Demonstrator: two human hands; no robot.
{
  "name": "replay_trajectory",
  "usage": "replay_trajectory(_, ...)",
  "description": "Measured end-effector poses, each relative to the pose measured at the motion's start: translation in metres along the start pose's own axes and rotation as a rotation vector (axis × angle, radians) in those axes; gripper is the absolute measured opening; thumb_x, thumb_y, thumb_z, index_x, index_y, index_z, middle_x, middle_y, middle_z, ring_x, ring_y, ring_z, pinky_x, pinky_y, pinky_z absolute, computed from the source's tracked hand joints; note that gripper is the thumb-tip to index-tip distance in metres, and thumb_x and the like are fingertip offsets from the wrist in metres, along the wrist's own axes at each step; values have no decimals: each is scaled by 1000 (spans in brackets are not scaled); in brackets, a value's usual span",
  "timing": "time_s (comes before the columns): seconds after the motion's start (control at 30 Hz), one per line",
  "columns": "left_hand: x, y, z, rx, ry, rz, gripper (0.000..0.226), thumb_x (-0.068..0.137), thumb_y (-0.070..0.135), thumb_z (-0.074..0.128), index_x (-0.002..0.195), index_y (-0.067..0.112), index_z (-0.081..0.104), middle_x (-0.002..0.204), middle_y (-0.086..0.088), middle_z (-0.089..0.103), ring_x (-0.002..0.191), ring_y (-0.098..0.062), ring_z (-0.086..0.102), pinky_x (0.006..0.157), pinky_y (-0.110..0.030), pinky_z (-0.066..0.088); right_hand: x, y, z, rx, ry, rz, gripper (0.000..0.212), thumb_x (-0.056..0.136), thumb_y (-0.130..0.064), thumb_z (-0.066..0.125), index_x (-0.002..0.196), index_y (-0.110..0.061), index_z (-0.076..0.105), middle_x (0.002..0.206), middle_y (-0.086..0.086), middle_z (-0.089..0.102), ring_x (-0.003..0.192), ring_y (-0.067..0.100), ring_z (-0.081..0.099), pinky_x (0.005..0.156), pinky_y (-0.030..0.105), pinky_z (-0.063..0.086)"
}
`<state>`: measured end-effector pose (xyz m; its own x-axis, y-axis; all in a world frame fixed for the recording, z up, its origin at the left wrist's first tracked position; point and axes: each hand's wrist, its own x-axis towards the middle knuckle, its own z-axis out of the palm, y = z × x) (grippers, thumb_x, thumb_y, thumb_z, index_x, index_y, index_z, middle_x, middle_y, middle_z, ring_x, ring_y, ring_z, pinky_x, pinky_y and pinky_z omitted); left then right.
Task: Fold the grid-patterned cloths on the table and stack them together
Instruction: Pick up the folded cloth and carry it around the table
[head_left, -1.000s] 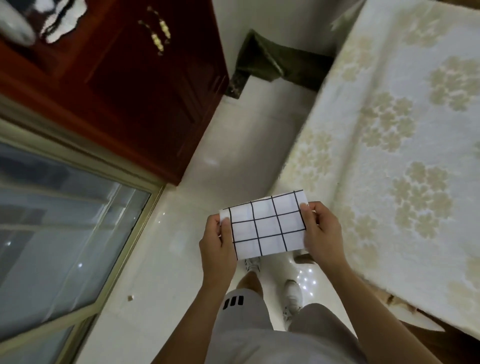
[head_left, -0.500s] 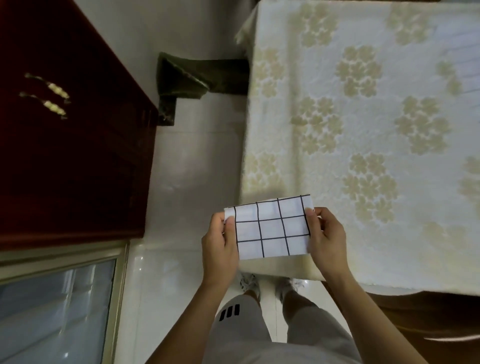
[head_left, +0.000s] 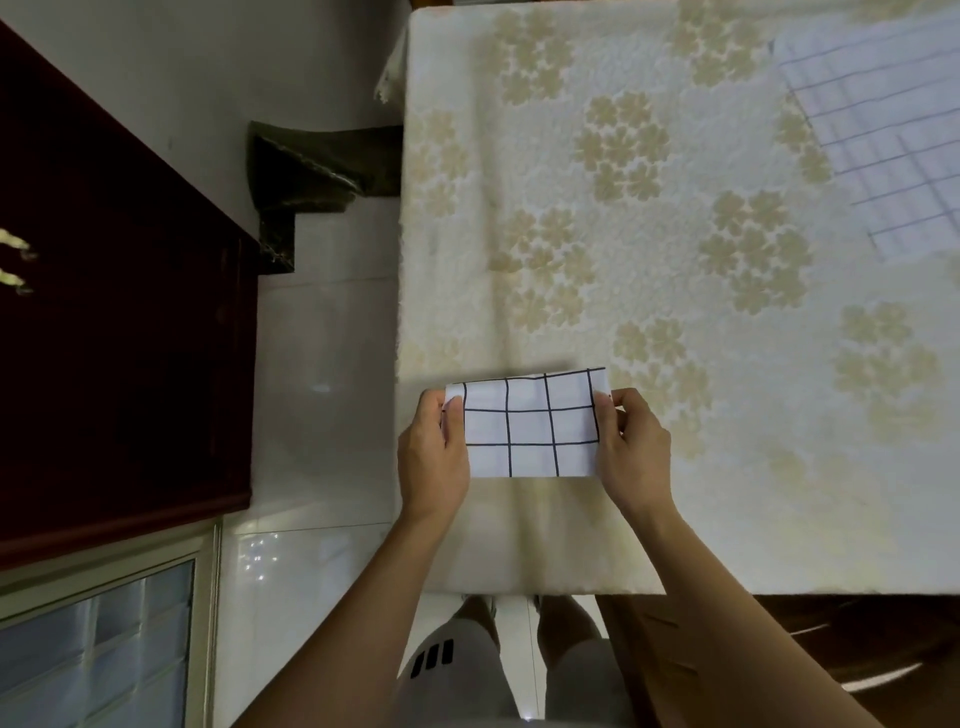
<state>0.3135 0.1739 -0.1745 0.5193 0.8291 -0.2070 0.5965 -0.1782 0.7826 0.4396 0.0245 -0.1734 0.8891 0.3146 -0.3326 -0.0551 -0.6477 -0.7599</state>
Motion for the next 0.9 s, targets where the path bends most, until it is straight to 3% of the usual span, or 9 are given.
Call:
replay_trajectory(0.1,10,-2,14,75,-6,-24,18,103,26,47,90,13,49,66,5,48,59,-11,42,56,-30,35,16,9,2,-116,-20,8,30,104,-39,40,93,-15,53,67,4,63,62,25,59,55,37,43)
replay_trajectory(0.23,15,-4,25,220,12,-61,20,100,31,51,109,13,55,95,-6,65,86,-25,59,72,-38,48,28,15,4,-344,-32,1,30,104,-41,37,97,-15,50,71,3,61,62,27,57,55,39,48)
replay_trajectory(0.33,14,-1,30,278,42,-64,17,99,29,54,107,14,55,99,-7,66,92,-28,59,84,-46,49,30,19,3,-458,-39,7,30,104,-43,37,98,-16,49,72,3,60,61,26,56,55,38,49)
replay_trajectory(0.47,10,-5,33,410,85,-47,19,96,32,58,108,18,53,95,-2,66,95,-25,59,85,-39,37,30,26,-1,-506,-16,17,30,102,-46,39,96,-18,47,73,1,60,60,25,56,55,35,47)
replay_trajectory(0.6,6,-12,32,491,85,-65,34,94,36,61,121,17,52,111,-6,61,106,-26,56,87,-40,37,28,33,-6,-519,55,-3,32,102,-48,41,94,-17,47,75,0,60,60,23,53,52,32,41)
replay_trajectory(0.7,4,-9,29,589,110,114,37,93,33,58,125,16,52,126,-9,55,114,-28,52,89,-43,40,23,34,-5,-514,191,-243,28,101,-35,45,100,-9,53,89,8,56,70,28,52,53,33,38)
replay_trajectory(0.8,5,-3,31,651,-59,424,46,95,31,45,139,15,47,149,-8,43,136,-25,40,110,-45,34,22,32,4,-587,162,-545,33,100,-29,49,118,-3,59,117,17,58,101,35,56,77,42,51)
replay_trajectory(0.83,6,-4,34,679,-130,504,51,98,31,41,145,14,41,156,-8,35,143,-24,33,117,-45,29,22,31,9,-590,87,-597,40,100,-31,49,128,-4,55,133,19,53,121,36,51,95,43,49)
replay_trajectory(0.9,10,-9,41,779,-236,604,57,103,36,30,155,12,25,165,-8,19,152,-23,17,123,-45,19,25,30,17,-616,-64,-651,58,103,-39,45,149,-5,37,159,16,31,149,31,24,120,42,26)
